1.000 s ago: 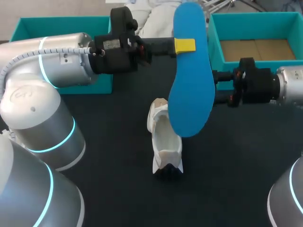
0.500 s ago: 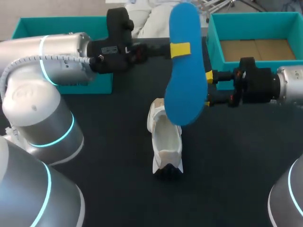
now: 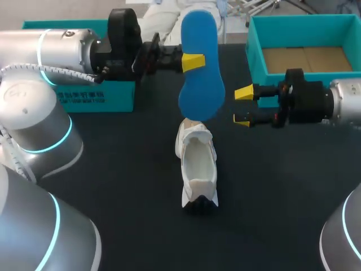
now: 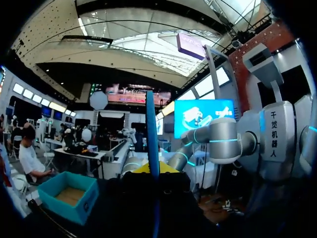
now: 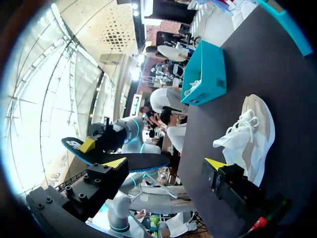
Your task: Take the shoe out of the shoebox, open the shoe tongue, remove and reinsert the insole, then place the shoe into the shoebox
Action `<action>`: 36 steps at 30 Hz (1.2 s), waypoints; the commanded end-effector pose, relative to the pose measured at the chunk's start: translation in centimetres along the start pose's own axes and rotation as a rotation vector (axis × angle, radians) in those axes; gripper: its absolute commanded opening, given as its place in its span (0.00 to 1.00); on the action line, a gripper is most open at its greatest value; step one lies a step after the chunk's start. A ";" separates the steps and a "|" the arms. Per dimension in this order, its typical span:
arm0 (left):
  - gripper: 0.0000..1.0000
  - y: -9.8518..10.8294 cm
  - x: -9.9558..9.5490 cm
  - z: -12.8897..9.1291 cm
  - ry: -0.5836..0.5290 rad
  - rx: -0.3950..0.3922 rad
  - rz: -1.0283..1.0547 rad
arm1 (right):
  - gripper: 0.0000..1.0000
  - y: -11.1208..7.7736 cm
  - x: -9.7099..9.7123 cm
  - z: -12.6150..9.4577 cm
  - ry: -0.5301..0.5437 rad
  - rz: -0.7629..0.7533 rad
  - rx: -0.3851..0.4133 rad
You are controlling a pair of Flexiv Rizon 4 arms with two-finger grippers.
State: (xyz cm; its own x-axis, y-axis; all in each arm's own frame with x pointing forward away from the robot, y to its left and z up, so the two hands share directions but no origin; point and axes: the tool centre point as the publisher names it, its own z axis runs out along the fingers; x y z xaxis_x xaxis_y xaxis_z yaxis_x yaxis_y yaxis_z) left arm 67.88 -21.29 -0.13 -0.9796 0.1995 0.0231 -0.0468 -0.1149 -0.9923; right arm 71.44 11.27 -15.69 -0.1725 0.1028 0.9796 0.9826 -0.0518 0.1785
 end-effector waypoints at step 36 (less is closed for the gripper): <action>0.00 8.8 -0.7 -5.9 -0.052 -0.104 1.823 | 1.00 0.0 0.0 0.2 -0.003 0.001 -0.001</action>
State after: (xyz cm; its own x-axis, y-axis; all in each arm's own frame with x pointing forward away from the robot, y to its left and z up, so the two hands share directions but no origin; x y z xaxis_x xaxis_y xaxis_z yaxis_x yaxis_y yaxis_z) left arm 69.83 -16.73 -9.28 -0.4373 0.0322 -0.8987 0.8857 -0.1579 -0.4366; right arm 71.47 11.30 -15.63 -0.1725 0.1043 0.9795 0.9827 -0.0503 0.1785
